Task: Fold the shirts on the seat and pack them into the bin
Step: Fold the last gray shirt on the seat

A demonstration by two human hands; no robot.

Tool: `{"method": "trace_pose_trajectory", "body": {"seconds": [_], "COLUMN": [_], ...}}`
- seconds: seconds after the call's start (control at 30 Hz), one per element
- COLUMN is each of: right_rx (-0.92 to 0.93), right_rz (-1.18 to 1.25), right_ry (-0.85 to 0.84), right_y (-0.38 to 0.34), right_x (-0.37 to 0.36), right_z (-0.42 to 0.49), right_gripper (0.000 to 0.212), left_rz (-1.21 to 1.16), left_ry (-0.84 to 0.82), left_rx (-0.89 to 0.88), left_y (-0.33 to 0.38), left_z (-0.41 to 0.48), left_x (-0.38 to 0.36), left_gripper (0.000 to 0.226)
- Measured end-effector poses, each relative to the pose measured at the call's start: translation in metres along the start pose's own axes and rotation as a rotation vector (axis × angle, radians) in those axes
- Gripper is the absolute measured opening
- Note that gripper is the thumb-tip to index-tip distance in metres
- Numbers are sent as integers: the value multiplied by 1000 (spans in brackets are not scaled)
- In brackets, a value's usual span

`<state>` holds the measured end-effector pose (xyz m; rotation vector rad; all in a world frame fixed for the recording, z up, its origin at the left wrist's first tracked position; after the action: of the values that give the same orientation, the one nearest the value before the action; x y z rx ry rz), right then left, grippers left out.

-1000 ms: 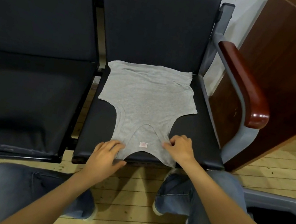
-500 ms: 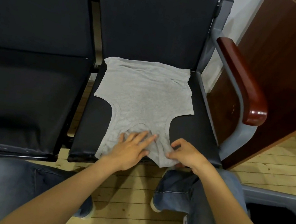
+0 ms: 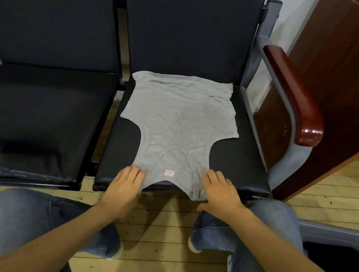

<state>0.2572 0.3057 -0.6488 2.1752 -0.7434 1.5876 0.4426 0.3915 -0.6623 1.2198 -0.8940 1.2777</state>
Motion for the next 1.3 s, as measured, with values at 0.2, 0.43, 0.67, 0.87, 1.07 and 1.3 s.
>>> {"method": "trace_pose_trajectory", "body": {"seconds": [0.2, 0.43, 0.67, 0.87, 1.07, 1.3], "right_rx": [-109, -81, -86, -121, -20, 169], "right_rz": [-187, -228, -58, 252, 426, 487], "right_ry": [139, 174, 431, 676, 850, 933], "right_y": [-2, -8, 0, 11, 10, -6], "right_x": [-19, -17, 20, 77, 145, 209], "right_z": [9, 7, -19, -54, -107, -160], "right_gripper": [94, 83, 39, 27, 22, 25], "left_rz": [-278, -407, -469, -504, -740, -1022], "left_ry": [-32, -69, -45, 97, 165, 155], "left_rx": [152, 277, 295, 218, 284, 190], "left_y": [-21, -25, -28, -21, -6, 17], "left_z": [-3, -5, -8, -11, -14, -33], "left_x": [9, 12, 24, 79, 156, 232], "left_gripper": [21, 18, 19, 21, 12, 11]}}
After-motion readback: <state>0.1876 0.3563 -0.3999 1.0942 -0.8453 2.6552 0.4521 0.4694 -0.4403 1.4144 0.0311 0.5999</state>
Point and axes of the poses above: each hand's wrist, its own z-axis towards the middle knuckle, its own x-axis out of the back of the hand, y = z × x, the point moved 9 cm from there along z, towards the middle knuckle, and after that the axes turned 11 degrees about x, right-handed, at the moved point
